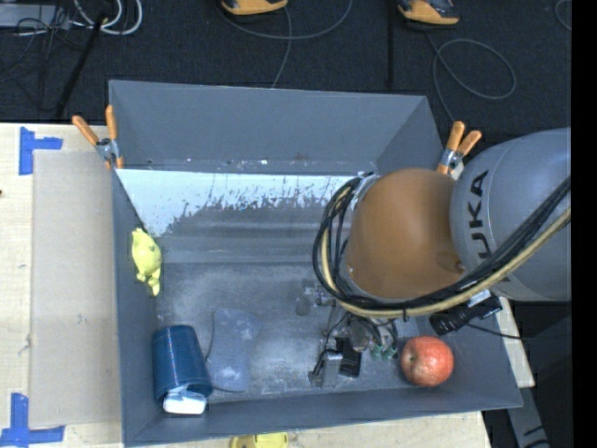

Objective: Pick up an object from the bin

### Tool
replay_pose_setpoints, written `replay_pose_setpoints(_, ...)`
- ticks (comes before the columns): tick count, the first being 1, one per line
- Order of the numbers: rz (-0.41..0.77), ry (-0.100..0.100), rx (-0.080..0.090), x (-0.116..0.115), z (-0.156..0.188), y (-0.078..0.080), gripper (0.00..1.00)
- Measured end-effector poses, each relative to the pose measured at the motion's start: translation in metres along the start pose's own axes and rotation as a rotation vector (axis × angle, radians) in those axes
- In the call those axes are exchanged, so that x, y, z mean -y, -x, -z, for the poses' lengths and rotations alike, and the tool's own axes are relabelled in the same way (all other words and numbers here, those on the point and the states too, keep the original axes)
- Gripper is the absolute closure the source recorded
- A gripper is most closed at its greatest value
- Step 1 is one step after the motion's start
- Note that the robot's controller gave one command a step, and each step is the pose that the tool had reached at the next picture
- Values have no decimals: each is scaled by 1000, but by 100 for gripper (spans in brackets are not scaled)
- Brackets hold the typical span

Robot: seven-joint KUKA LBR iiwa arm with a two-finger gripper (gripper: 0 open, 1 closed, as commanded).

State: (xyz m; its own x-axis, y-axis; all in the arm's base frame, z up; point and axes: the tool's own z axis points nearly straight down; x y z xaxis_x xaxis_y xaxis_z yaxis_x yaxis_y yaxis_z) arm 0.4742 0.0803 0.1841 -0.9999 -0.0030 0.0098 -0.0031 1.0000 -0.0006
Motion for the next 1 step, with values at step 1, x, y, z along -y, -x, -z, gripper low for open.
replay_pose_setpoints(1,-1,0,2,0,2,0,0)
